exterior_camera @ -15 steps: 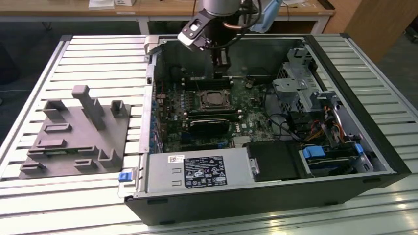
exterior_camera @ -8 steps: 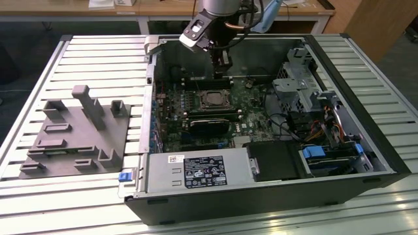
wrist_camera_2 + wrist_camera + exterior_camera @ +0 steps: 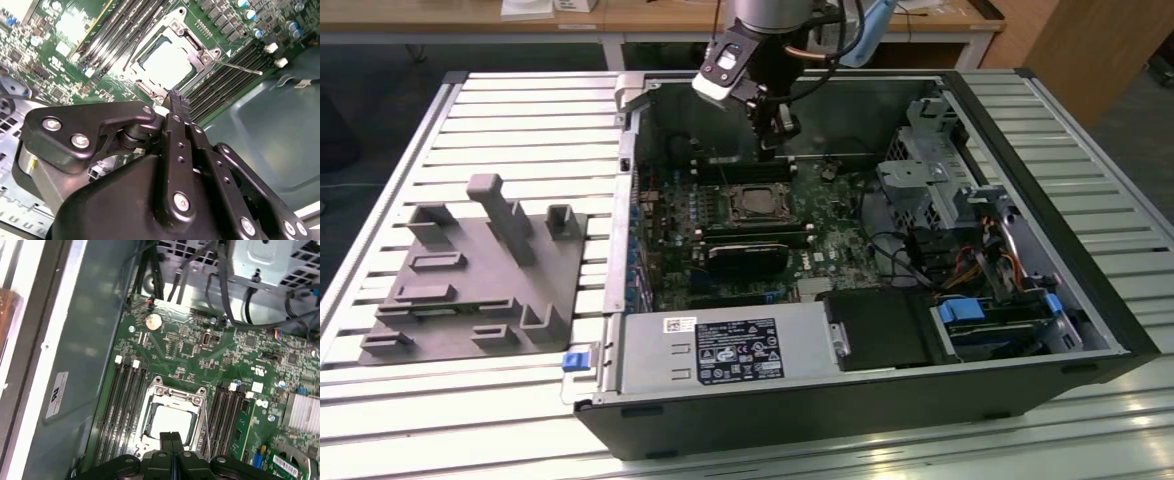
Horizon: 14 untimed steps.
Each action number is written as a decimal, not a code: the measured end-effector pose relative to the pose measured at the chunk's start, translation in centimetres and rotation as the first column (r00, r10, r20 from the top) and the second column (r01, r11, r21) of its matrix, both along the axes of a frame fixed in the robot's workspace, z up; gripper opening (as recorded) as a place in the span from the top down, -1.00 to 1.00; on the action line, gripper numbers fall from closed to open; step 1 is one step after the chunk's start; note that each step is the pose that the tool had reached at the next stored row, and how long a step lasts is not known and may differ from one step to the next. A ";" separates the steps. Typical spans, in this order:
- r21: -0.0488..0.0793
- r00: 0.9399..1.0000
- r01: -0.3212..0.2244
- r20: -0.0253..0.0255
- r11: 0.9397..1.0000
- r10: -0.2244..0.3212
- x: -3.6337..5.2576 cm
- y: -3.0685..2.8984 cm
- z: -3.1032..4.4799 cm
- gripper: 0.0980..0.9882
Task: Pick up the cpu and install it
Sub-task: 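Install the first cpu locking lever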
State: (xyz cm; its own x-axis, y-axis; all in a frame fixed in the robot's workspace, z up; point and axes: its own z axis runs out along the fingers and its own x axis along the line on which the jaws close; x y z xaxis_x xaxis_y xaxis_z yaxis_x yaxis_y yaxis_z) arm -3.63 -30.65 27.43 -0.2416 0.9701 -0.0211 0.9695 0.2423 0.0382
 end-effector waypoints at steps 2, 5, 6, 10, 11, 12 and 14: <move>0.000 1.000 -0.019 0.000 1.000 0.019 0.00 0.00 0.00 0.98; 0.000 0.999 -0.045 0.000 0.999 0.045 0.00 0.00 0.00 0.98; 0.000 0.999 -0.055 0.000 0.999 0.055 0.00 0.00 0.00 0.98; 0.000 0.996 -0.088 0.000 0.996 0.088 0.00 0.00 0.00 0.98; 0.000 0.995 -0.096 0.000 0.995 0.096 0.00 0.00 0.00 0.98; 0.000 0.995 -0.103 0.000 0.995 0.103 0.00 0.00 0.00 0.98; 0.000 0.993 -0.118 0.000 0.993 0.118 0.00 0.00 0.00 0.98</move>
State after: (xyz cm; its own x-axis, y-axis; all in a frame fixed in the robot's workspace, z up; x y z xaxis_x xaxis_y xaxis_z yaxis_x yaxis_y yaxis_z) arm -3.63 -30.65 27.43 -0.3548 0.9347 -0.0210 0.9339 0.3554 0.0382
